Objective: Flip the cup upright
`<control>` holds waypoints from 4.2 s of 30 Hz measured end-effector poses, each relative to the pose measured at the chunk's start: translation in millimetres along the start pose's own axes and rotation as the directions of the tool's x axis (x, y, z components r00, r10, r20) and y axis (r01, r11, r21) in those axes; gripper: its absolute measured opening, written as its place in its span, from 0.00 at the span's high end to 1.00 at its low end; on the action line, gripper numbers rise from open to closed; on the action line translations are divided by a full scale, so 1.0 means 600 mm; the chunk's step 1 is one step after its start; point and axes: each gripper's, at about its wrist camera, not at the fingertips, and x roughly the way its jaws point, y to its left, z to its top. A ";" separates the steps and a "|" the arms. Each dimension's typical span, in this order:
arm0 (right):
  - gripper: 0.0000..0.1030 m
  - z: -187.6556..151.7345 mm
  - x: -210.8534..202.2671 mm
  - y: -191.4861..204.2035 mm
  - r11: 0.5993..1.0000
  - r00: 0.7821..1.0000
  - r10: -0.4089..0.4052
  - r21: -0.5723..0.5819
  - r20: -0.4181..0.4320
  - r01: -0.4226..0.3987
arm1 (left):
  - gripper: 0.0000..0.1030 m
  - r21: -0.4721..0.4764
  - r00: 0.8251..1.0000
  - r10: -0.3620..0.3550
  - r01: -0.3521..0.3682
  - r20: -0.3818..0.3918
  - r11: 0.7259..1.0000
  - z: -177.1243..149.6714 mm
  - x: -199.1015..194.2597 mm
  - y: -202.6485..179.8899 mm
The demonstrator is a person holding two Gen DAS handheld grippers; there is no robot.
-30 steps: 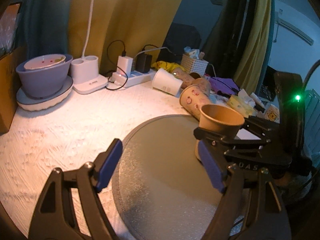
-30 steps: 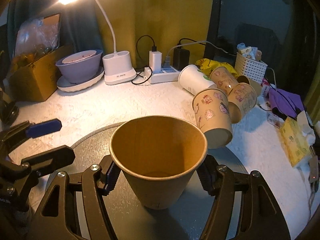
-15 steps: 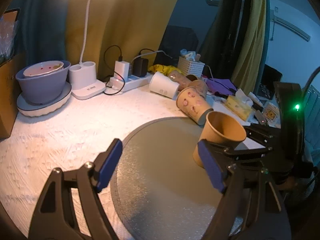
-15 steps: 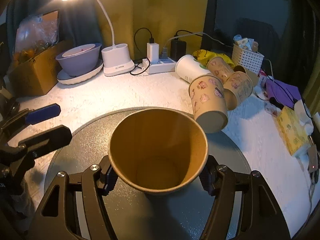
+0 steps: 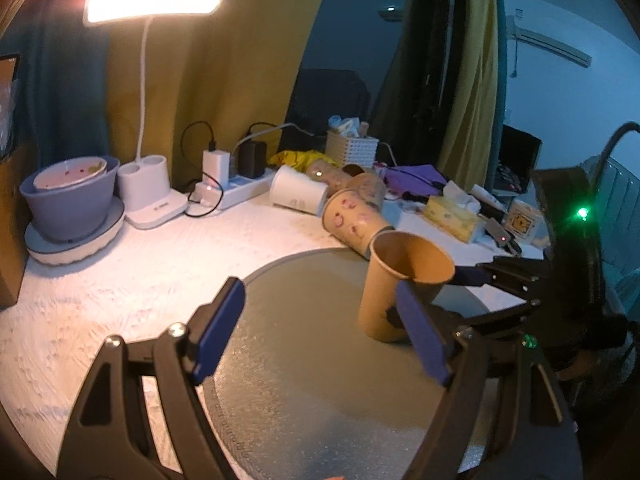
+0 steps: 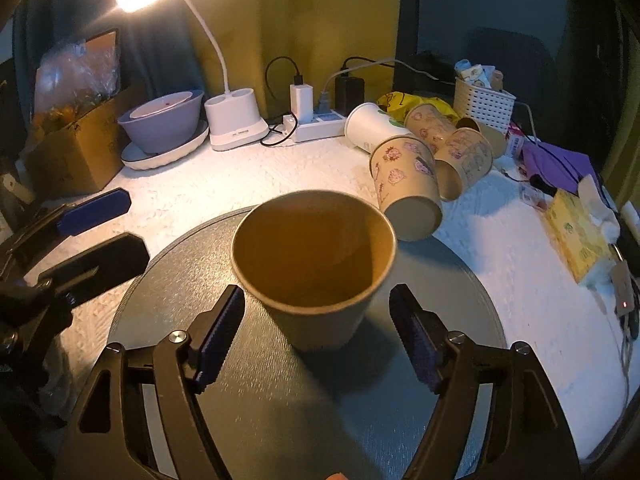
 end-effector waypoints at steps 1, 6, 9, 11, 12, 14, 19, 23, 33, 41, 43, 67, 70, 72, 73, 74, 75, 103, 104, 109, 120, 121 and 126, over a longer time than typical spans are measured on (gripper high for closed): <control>0.24 -0.002 -0.004 0.000 1.000 1.000 -0.003 0.002 0.001 0.003 | 0.23 0.002 1.000 0.002 -0.002 0.006 1.000 0.000 -0.002 -0.001; 0.24 -0.019 -0.033 0.000 1.000 1.000 -0.016 0.012 0.018 0.016 | 0.23 0.014 0.999 -0.002 0.001 0.045 1.000 0.002 -0.015 -0.008; 0.24 -0.026 -0.053 -0.005 0.999 0.999 -0.031 0.021 0.034 0.030 | 0.23 0.022 0.998 -0.014 0.013 0.064 1.000 0.003 -0.022 -0.012; 0.24 -0.031 -0.067 -0.008 0.998 0.997 -0.059 0.022 0.053 0.058 | 0.21 0.032 0.997 -0.024 0.021 0.074 0.999 0.003 -0.026 -0.016; 0.24 -0.033 -0.073 -0.009 0.997 0.996 -0.071 0.023 0.061 0.070 | 0.19 0.038 0.996 -0.028 0.025 0.081 0.999 0.003 -0.029 -0.018; 0.24 -0.037 -0.086 -0.013 0.996 0.993 -0.089 0.030 0.079 0.086 | 0.11 0.047 0.995 -0.033 0.029 0.096 0.998 0.004 -0.035 -0.023; 0.24 -0.038 -0.118 -0.022 0.992 0.985 -0.120 0.055 0.124 0.114 | 0.08 0.097 0.983 -0.056 0.039 0.174 0.994 0.004 -0.059 -0.039; 0.25 -0.037 -0.154 -0.020 0.985 0.967 -0.169 0.068 0.192 0.159 | 0.08 0.115 0.974 -0.072 0.048 0.213 0.992 0.009 -0.078 -0.047; 0.24 -0.030 -0.215 -0.006 0.980 0.926 -0.196 0.087 0.323 0.177 | 0.08 0.160 0.950 0.006 -0.059 0.311 0.985 0.025 -0.107 -0.059; 0.24 -0.027 -0.204 0.004 0.980 0.926 -0.196 0.080 0.321 0.180 | 0.08 0.118 0.937 -0.045 0.005 0.345 0.993 0.030 -0.123 -0.050; 0.24 -0.026 -0.198 0.008 0.981 0.928 -0.195 0.078 0.317 0.179 | 0.08 0.106 0.939 -0.047 0.011 0.342 0.994 0.031 -0.122 -0.045; 0.24 -0.021 -0.190 0.015 0.981 0.930 -0.195 0.056 0.311 0.187 | 0.08 0.076 0.957 -0.045 0.024 0.286 0.997 0.026 -0.108 -0.031; 0.24 -0.022 -0.192 0.013 0.980 0.929 -0.199 0.055 0.311 0.191 | 0.08 0.071 0.960 -0.051 0.032 0.274 0.997 0.025 -0.107 -0.029; 0.25 -0.022 -0.192 0.012 0.979 0.928 -0.203 0.052 0.313 0.197 | 0.08 0.066 0.962 -0.051 0.035 0.269 0.997 0.025 -0.106 -0.028; 0.25 -0.022 -0.193 0.012 0.978 0.926 -0.208 0.050 0.315 0.203 | 0.08 0.062 0.963 -0.052 0.037 0.266 0.997 0.025 -0.105 -0.027; 0.24 -0.022 -0.193 0.012 0.978 0.926 -0.209 0.050 0.315 0.204 | 0.08 0.057 0.963 -0.057 0.043 0.262 0.997 0.025 -0.106 -0.025; 0.24 -0.021 -0.192 0.011 0.978 0.926 -0.209 0.049 0.315 0.204 | 0.08 0.052 0.964 -0.060 0.048 0.260 0.997 0.025 -0.105 -0.024; 0.25 -0.019 -0.192 0.009 0.977 0.926 -0.212 0.050 0.313 0.207 | 0.08 0.045 0.963 -0.066 0.057 0.262 0.997 0.026 -0.108 -0.021; 0.24 -0.019 -0.192 0.008 0.977 0.926 -0.212 0.052 0.313 0.206 | 0.08 0.046 0.962 -0.068 0.058 0.263 0.997 0.026 -0.108 -0.021; 0.24 -0.019 -0.192 0.008 0.977 0.925 -0.212 0.050 0.314 0.207 | 0.08 0.048 0.962 -0.069 0.058 0.264 0.997 0.027 -0.108 -0.020; 0.24 -0.018 -0.192 0.008 0.977 0.926 -0.213 0.050 0.313 0.207 | 0.08 0.048 0.962 -0.068 0.058 0.264 0.997 0.026 -0.108 -0.020; 0.24 -0.018 -0.192 0.008 0.977 0.926 -0.212 0.051 0.312 0.207 | 0.08 0.047 0.962 -0.068 0.057 0.264 0.997 0.026 -0.108 -0.020; 0.24 -0.018 -0.192 0.006 0.977 0.926 -0.212 0.050 0.312 0.207 | 0.08 0.047 0.962 -0.068 0.057 0.264 0.997 0.026 -0.108 -0.021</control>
